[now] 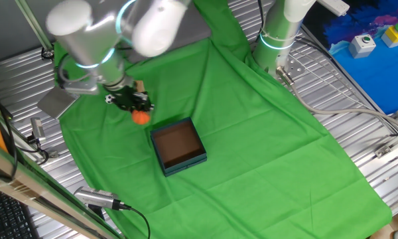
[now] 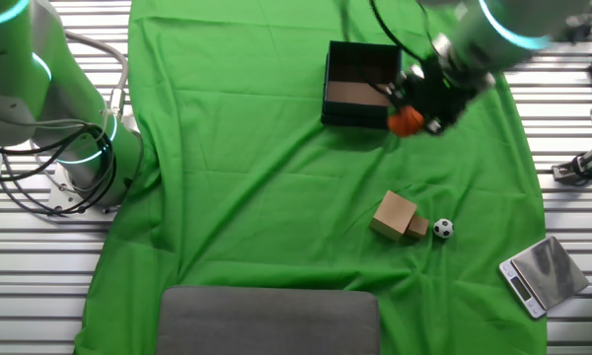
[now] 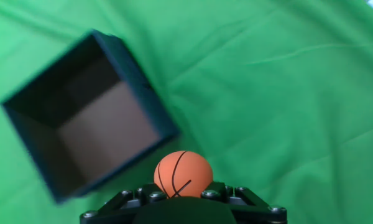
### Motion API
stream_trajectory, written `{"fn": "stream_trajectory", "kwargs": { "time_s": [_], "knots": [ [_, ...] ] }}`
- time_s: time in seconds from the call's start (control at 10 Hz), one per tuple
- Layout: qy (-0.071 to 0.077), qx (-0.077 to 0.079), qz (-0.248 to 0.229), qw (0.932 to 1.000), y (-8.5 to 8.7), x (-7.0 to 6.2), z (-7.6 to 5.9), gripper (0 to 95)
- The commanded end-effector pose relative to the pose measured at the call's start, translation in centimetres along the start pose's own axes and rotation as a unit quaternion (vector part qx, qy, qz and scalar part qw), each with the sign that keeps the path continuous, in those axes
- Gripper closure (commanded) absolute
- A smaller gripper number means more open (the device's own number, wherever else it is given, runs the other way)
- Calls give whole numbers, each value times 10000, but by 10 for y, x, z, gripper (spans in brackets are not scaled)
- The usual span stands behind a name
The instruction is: Take everything out of the gift box
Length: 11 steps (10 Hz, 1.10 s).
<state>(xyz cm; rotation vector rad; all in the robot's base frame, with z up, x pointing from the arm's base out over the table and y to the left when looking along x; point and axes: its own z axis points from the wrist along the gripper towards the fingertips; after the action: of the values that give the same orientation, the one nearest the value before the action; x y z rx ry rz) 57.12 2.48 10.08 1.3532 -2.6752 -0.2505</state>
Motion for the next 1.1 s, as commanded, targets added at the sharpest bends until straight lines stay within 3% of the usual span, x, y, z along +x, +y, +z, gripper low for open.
{"fn": "stream_trajectory", "kwargs": {
  "time_s": [0.1,0.4,0.6,0.9,1.1],
  "knots": [
    [-3,20,-138,9999,-15,6,3,950],
    [48,50,-160,9998,-18,8,3,950],
    [39,-10,15,10000,-18,8,3,950],
    [-1,-27,495,9988,-18,8,3,950],
    [145,91,943,9954,-18,8,3,950]
  ]
}}
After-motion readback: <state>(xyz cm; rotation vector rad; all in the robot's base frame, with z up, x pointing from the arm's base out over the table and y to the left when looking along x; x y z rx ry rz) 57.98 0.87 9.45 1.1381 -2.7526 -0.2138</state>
